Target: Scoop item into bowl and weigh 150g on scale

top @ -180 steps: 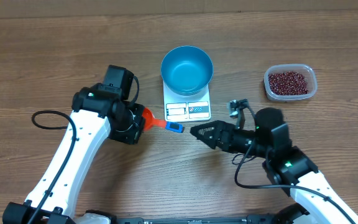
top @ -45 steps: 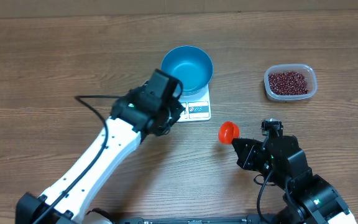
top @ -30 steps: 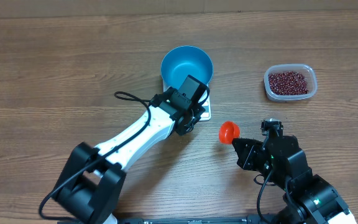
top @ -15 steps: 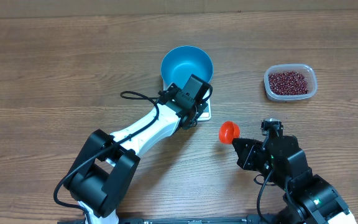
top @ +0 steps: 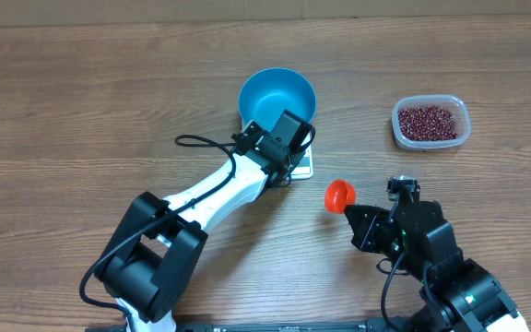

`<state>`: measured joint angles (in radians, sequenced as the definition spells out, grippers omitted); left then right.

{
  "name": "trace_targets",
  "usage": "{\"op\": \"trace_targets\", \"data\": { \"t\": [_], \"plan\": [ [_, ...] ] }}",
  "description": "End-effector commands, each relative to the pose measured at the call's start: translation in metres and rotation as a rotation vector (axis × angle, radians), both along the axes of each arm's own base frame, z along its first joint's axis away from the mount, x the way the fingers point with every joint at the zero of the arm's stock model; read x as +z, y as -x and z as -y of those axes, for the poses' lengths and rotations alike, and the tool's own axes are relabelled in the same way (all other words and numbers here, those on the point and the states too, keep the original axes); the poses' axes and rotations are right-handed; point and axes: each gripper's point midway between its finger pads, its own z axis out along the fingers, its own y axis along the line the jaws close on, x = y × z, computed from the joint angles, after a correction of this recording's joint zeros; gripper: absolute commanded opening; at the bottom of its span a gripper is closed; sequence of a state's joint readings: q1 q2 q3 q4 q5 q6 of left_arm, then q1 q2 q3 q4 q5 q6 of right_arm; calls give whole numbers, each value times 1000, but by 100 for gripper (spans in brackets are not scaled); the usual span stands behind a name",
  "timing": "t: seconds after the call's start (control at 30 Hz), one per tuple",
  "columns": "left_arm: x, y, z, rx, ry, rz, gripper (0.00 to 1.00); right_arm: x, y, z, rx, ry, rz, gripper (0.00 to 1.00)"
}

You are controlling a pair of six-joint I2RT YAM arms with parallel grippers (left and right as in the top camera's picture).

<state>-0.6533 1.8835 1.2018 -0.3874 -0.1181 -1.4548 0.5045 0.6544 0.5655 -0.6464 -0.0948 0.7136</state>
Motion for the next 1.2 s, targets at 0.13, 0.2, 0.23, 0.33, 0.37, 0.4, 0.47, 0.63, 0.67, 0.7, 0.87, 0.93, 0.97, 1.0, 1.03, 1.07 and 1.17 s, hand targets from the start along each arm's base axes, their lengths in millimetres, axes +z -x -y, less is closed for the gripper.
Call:
{"op": "trace_targets", "data": {
  "t": [0.13, 0.2, 0.23, 0.33, 0.37, 0.4, 0.47, 0.63, 0.67, 0.7, 0.87, 0.93, 0.97, 1.0, 1.03, 1.07, 1.17],
  "plan": [
    [-8, -6, -3, 35, -21, 14, 8, 12, -4, 2, -10, -2, 38, 4],
    [-9, -6, -3, 38, -19, 13, 8, 12, -4, 1, -10, -2, 38, 4],
    [-10, -6, -3, 38, -20, 11, 8, 12, -4, 1, -10, -2, 38, 4],
    [-14, -5, -3, 40, -24, 3, 4, 12, -4, 1, -10, -2, 38, 4],
    [-16, -5, -3, 40, -27, 1, 4, 12, -4, 1, -10, -2, 38, 4],
    [-17, -5, -3, 40, -27, -1, 4, 12, -4, 1, -10, -2, 38, 4],
    [-20, -5, -2, 39, -26, -4, 4, 12, -4, 1, -10, -2, 38, 4],
    [-23, -5, 1, 39, -9, -12, 4, 12, -4, 1, -10, -2, 38, 4],
    [-24, -5, 1, 39, -10, -12, 4, 12, -4, 1, -10, -2, 38, 4],
    [-24, -5, 1, 39, -10, -12, 5, 12, -4, 1, -10, -2, 38, 4],
    [-25, -4, 0, 38, -15, -17, 4, 12, -4, 1, -10, -2, 38, 4],
    [-26, -3, -1, 37, -18, -22, 4, 12, -4, 2, -10, -2, 38, 4],
    [-26, -3, -1, 37, -20, -25, 4, 12, -4, 1, -10, -2, 38, 4],
    [-27, -1, -1, 36, -22, -32, 4, 12, -4, 2, -10, -2, 38, 4],
    [-28, 2, -2, 32, -23, -47, 4, 12, -4, 2, -10, -2, 38, 4],
    [-29, 3, -1, 30, -21, -50, 4, 12, -4, 2, -10, -2, 38, 4],
    [-29, 4, 0, 26, -15, -56, 4, 12, -4, 2, -10, -2, 38, 4]
  ]
}}
